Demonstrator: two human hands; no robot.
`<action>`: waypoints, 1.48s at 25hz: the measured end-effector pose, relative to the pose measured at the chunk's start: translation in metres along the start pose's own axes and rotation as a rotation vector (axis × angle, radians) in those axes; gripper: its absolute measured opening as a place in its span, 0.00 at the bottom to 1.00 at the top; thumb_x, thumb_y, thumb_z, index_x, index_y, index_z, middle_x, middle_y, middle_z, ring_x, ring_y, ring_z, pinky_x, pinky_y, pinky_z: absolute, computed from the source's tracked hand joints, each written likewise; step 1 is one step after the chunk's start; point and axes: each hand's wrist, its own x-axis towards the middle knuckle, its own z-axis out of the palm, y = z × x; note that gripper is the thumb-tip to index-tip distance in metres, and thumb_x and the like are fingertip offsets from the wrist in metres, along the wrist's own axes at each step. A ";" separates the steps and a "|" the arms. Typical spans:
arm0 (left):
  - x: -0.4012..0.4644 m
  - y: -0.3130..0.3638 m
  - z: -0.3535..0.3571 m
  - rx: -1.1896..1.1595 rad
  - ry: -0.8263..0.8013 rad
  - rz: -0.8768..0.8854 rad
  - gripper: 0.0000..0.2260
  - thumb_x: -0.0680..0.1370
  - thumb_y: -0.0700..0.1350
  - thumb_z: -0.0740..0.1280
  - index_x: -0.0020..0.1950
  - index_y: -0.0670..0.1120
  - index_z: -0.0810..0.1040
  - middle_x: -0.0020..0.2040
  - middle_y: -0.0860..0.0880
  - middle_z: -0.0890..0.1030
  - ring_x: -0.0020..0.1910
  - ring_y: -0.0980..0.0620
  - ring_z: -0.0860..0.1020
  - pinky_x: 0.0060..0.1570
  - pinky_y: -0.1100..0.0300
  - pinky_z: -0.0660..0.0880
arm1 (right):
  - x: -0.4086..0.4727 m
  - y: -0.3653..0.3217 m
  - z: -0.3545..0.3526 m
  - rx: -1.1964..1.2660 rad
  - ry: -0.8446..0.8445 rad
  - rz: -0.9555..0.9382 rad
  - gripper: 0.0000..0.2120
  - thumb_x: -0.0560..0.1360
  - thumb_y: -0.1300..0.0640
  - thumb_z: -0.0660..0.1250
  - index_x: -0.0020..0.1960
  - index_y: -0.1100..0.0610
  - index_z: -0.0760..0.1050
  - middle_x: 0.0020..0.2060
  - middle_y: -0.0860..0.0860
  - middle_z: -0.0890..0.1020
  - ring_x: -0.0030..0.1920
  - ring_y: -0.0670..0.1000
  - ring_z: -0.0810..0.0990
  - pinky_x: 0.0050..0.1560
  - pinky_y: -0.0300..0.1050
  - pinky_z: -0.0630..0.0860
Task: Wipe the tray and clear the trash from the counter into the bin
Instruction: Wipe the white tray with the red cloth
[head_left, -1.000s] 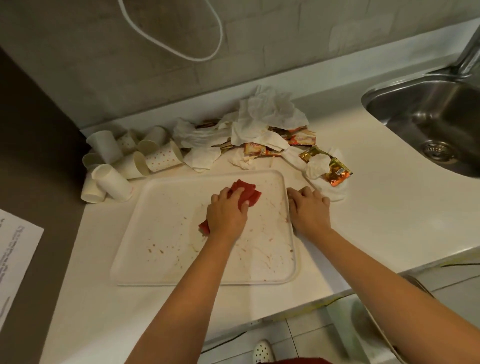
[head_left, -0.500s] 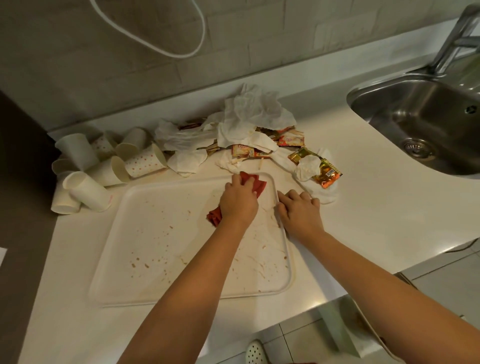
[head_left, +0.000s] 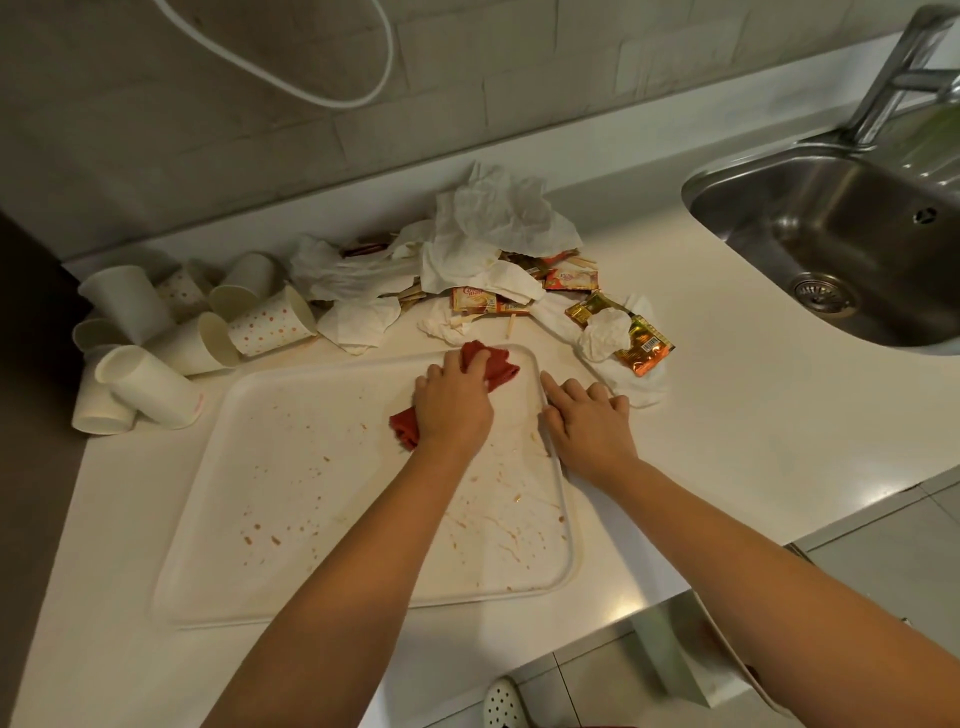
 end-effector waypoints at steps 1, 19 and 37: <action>0.001 0.010 0.000 -0.010 -0.008 0.052 0.20 0.80 0.47 0.56 0.73 0.52 0.61 0.67 0.45 0.68 0.61 0.43 0.70 0.58 0.50 0.66 | 0.000 0.000 0.000 0.001 0.002 0.000 0.23 0.81 0.49 0.44 0.76 0.48 0.53 0.58 0.48 0.72 0.57 0.54 0.67 0.54 0.50 0.59; 0.028 0.014 -0.012 -0.058 -0.195 0.189 0.23 0.78 0.40 0.57 0.71 0.56 0.66 0.68 0.48 0.68 0.63 0.43 0.68 0.60 0.49 0.65 | 0.003 -0.001 -0.001 -0.023 -0.005 0.014 0.23 0.82 0.50 0.44 0.76 0.49 0.51 0.59 0.49 0.71 0.58 0.53 0.67 0.56 0.50 0.60; -0.011 0.006 -0.017 -0.193 -0.169 0.173 0.20 0.77 0.40 0.60 0.65 0.58 0.73 0.64 0.52 0.69 0.60 0.46 0.66 0.59 0.50 0.65 | 0.001 0.002 0.002 0.010 0.028 0.019 0.22 0.82 0.50 0.44 0.75 0.49 0.54 0.59 0.50 0.72 0.58 0.55 0.67 0.55 0.51 0.59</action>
